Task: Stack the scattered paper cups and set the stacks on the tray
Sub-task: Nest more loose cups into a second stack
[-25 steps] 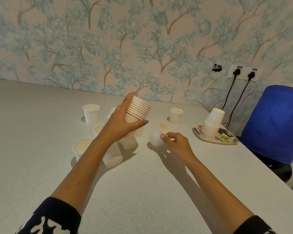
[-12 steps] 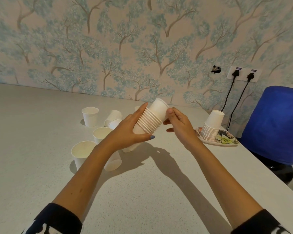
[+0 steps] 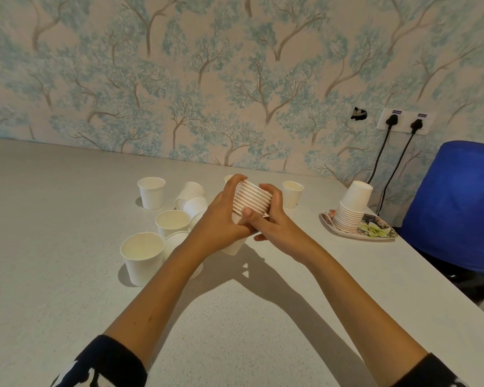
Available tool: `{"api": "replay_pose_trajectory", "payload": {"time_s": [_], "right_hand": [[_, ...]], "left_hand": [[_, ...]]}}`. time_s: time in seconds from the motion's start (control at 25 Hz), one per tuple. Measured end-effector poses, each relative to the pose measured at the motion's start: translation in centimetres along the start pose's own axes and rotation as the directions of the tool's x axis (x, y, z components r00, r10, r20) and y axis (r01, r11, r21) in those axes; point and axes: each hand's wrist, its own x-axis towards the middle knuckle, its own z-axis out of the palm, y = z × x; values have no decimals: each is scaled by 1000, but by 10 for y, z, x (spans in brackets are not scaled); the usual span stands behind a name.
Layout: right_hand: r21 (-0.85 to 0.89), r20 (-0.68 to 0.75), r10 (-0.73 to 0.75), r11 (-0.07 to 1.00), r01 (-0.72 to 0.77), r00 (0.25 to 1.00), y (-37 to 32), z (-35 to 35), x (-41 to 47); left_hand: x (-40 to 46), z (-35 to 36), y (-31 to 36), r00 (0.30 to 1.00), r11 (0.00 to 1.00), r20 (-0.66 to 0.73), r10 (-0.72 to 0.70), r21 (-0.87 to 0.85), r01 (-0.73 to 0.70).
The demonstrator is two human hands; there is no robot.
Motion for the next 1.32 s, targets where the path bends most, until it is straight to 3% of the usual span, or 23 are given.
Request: {"api": "replay_pose_trajectory", "payload": {"time_s": [0.12,0.28,0.4,0.52,0.68,0.76,0.88,1.08,1.32], "right_hand": [[89,-71,-13,996,20,997,2,8,-2],[123,-63,2,992,5,998,5,12,-5],[147,-47,18,989,-11,999,8,12,-6],[127,-136,-6,992,23,991,14,13,-5],[28,-258,3,1000,4,966,26,14,-6],[29,-292,36,999,-29,956,34,11,-8],[22,-335,60,998,-56,940,41,5,-11],[22,-351,71,997,-67,934,48,5,-17],[-6,-355,60,998,-67,933,52,12,-25]], "left_hand": [[1,4,4,998,999,41,-42,-28,43],[-2,-4,8,966,989,233,-113,-65,131],[-3,-13,14,929,990,342,-139,12,144],[-4,-37,16,887,976,415,-201,160,146],[-9,-95,5,870,827,247,-426,496,264],[-13,-117,-6,815,714,187,-548,613,339],[-15,-129,-16,731,647,221,-645,668,369],[-23,-137,-40,677,608,188,-712,647,459],[-35,-127,-55,799,628,126,-588,694,352]]}}
